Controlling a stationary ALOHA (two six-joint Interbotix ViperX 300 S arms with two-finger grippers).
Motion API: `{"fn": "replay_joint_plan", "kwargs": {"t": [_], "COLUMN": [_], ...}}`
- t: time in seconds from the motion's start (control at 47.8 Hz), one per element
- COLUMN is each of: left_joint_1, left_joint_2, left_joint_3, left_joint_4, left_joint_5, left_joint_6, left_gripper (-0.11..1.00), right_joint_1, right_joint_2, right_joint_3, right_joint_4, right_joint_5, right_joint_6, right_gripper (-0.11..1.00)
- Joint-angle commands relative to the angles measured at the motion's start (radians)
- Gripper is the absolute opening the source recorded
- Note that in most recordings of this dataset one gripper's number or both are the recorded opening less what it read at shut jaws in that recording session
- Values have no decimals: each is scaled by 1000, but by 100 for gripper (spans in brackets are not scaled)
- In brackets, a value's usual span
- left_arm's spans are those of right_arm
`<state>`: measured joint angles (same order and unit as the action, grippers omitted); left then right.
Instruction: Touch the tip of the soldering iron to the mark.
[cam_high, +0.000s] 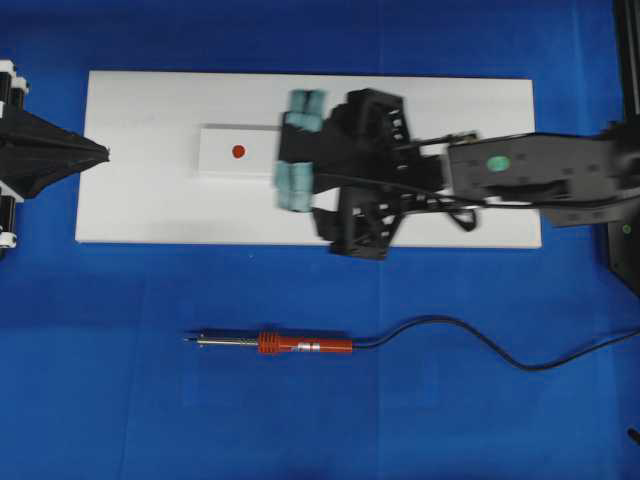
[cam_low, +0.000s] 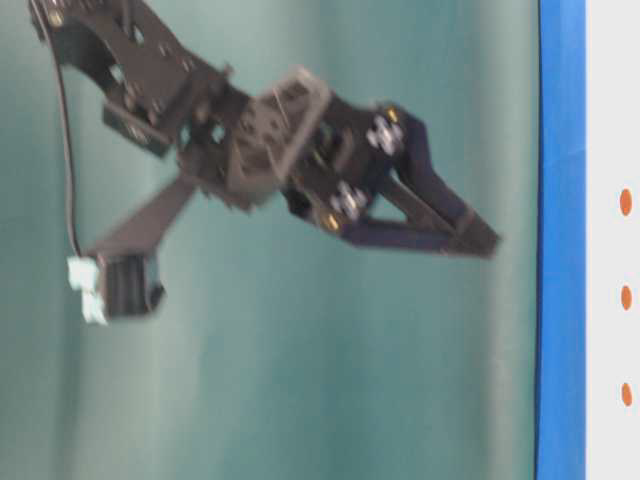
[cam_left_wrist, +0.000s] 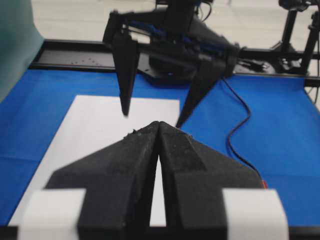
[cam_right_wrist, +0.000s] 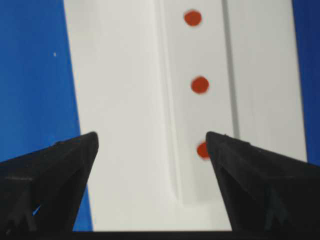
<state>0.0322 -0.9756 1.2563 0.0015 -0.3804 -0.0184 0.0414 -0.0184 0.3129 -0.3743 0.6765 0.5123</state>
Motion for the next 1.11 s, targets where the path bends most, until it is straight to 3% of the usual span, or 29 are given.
{"fn": "replay_joint_plan", "kwargs": {"t": [0.0, 0.523, 0.858, 1.088], "left_joint_1": [0, -2, -2, -2], "left_joint_2": [3, 2, 0, 0], "left_joint_3": [-11, -11, -11, -11], "left_joint_4": [2, 0, 2, 2], "left_joint_5": [-2, 2, -3, -3], "left_joint_6": [2, 2, 2, 2], "left_gripper": [0, 0, 0, 0], "right_joint_1": [-2, -2, -9, -37], "right_joint_2": [-109, -724, -971, -1057], "right_joint_3": [40, 480, 715, 833], "right_joint_4": [-3, -5, -5, -2], "right_joint_5": [-9, -123, -287, -387], "right_joint_6": [0, 12, 12, 12], "right_gripper": [82, 82, 81, 81]}}
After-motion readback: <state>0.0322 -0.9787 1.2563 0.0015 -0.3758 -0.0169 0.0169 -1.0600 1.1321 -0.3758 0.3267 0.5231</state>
